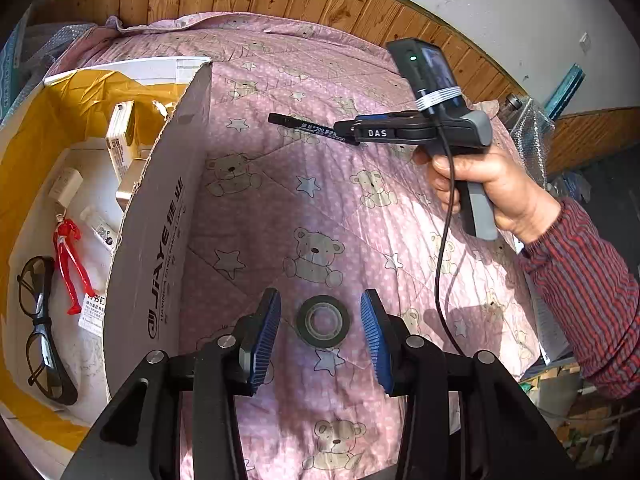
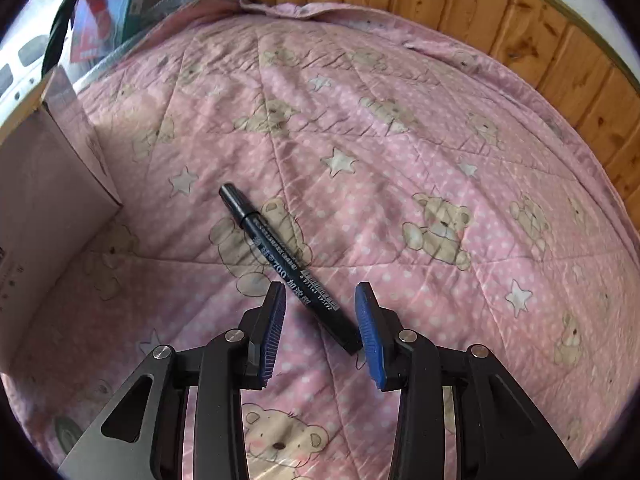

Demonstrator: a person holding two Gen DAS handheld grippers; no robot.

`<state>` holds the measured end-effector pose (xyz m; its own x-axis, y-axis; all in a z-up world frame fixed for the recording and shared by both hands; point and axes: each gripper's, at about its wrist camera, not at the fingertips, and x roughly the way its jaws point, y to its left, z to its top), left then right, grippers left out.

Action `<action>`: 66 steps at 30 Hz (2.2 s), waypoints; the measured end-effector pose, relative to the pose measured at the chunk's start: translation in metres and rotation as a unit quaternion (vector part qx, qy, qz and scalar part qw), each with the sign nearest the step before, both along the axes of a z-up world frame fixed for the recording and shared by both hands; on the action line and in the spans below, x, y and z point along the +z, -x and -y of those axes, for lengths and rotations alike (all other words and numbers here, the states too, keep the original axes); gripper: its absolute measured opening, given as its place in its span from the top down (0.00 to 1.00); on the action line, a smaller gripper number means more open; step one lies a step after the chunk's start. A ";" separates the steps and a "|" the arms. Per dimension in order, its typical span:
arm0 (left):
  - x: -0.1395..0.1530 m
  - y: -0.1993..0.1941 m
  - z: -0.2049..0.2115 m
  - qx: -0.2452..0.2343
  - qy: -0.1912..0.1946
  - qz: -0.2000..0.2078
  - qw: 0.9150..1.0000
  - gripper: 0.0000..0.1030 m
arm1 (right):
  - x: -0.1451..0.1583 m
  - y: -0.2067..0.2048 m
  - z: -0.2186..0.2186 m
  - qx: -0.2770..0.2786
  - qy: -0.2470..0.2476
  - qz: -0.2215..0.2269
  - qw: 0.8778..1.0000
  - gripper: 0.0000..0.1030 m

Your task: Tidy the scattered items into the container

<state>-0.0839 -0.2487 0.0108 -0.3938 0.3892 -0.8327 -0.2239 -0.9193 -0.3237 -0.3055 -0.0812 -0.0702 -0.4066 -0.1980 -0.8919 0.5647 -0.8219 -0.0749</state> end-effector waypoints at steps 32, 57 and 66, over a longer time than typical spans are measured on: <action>-0.013 -0.049 0.008 0.042 0.036 0.011 0.998 0.54 | 0.021 -0.229 0.027 -0.093 0.149 0.048 0.983 0.70; -0.070 -0.075 -0.043 -0.069 0.058 0.020 0.996 0.41 | 0.001 -0.261 -0.054 -0.168 0.103 0.031 0.980 0.65; -0.087 -0.079 -0.039 -0.083 0.039 -0.017 0.996 0.39 | -0.005 -0.259 -0.060 -0.165 0.109 0.021 0.980 0.70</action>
<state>-0.0046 -0.2094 -0.0760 -0.3580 0.3854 -0.8505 -0.3850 -0.8907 -0.2415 -0.0461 -0.0215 -0.0753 -0.4438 -0.2497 -0.8607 0.2650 -0.9540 0.1402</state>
